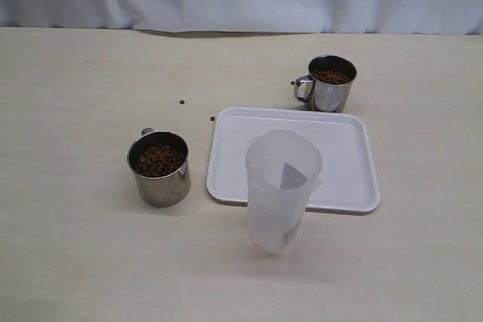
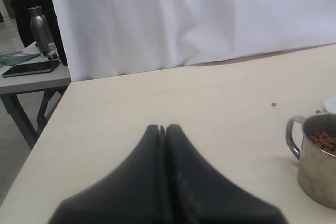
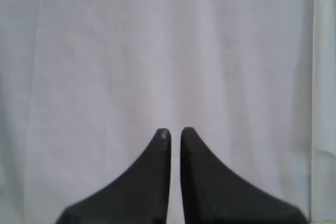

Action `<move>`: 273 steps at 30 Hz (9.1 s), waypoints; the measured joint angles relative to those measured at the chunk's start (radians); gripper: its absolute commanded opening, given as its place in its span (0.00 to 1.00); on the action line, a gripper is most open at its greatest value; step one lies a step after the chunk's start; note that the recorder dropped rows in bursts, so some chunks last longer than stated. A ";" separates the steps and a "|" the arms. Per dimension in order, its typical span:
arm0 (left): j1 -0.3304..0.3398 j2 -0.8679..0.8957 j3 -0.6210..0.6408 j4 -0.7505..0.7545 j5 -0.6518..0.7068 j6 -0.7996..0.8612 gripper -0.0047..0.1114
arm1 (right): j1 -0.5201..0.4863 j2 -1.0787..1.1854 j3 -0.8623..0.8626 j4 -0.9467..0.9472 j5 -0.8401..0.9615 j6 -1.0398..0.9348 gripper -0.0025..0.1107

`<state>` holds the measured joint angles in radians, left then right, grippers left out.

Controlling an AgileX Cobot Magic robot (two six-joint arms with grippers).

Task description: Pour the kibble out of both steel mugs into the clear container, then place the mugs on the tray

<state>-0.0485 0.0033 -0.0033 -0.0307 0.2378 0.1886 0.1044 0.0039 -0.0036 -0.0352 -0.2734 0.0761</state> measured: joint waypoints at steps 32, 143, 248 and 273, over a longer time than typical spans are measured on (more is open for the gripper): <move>0.000 0.000 0.000 0.000 0.000 0.000 0.04 | 0.000 1.055 -0.034 -0.465 -0.619 0.249 0.07; 0.000 0.000 0.000 0.000 0.000 0.000 0.04 | -0.211 2.293 -1.221 -1.187 -0.902 0.793 0.07; 0.000 0.000 0.000 0.000 0.000 0.000 0.04 | 0.166 1.475 -0.543 -0.862 -0.667 -0.173 0.07; 0.000 0.000 0.000 0.000 0.000 0.000 0.04 | 0.234 1.497 -0.546 -0.891 -0.572 -0.443 0.07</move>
<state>-0.0485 0.0033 -0.0033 -0.0307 0.2378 0.1886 0.3383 1.5013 -0.5492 -0.9259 -0.8453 -0.3665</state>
